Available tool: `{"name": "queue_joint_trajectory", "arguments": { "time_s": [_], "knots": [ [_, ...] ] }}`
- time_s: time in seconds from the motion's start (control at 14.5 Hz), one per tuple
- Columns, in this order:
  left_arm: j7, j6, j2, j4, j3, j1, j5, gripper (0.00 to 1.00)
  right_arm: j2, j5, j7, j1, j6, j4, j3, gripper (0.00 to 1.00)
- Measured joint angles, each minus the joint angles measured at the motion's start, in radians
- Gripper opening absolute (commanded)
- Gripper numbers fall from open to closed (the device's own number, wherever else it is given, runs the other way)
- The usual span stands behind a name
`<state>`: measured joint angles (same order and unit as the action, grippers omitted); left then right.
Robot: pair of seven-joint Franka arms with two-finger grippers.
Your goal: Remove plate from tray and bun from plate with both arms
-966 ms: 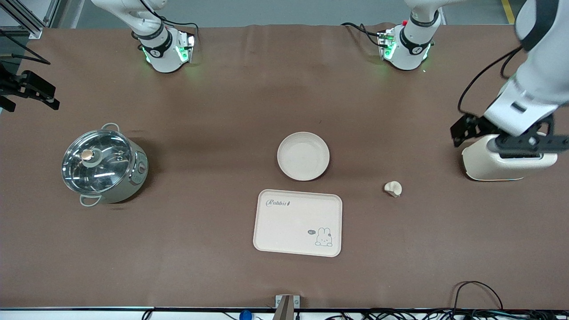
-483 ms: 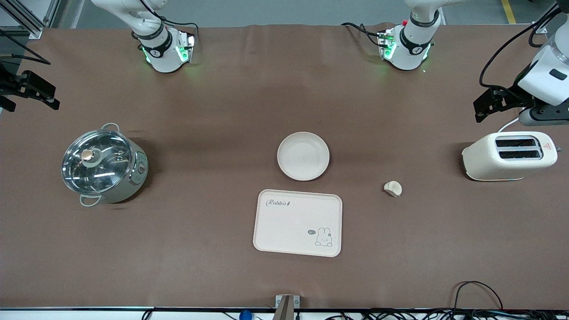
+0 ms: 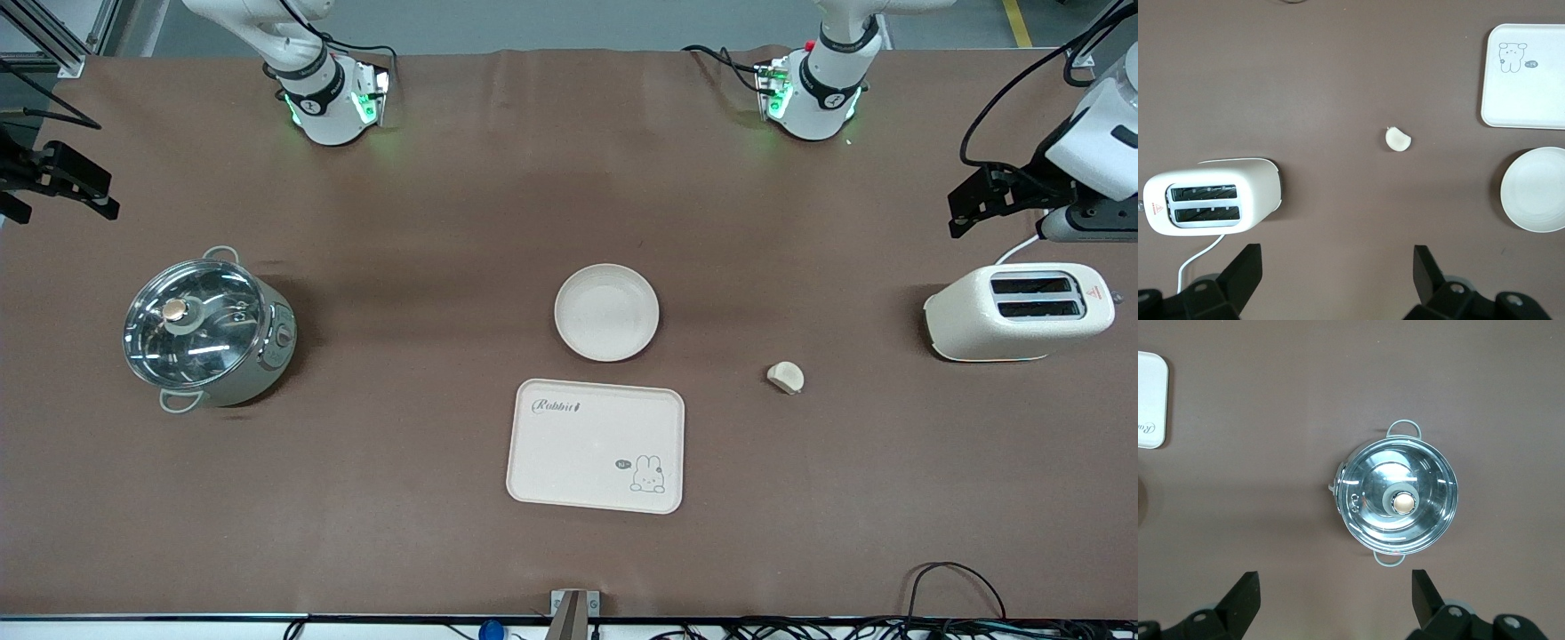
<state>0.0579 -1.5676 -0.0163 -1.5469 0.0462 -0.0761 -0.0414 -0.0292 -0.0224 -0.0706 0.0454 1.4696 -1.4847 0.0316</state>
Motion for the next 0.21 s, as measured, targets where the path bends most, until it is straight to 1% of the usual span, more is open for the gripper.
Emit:
{"name": "queue_joint_trajectory", "arguments": {
  "time_s": [0.21],
  "knots": [
    [-0.001,-0.003,0.002,0.012,-0.002,0.002,0.0,1.0,0.0,0.0,0.0,0.0,0.0,0.0,0.0,1.0]
  ]
}}
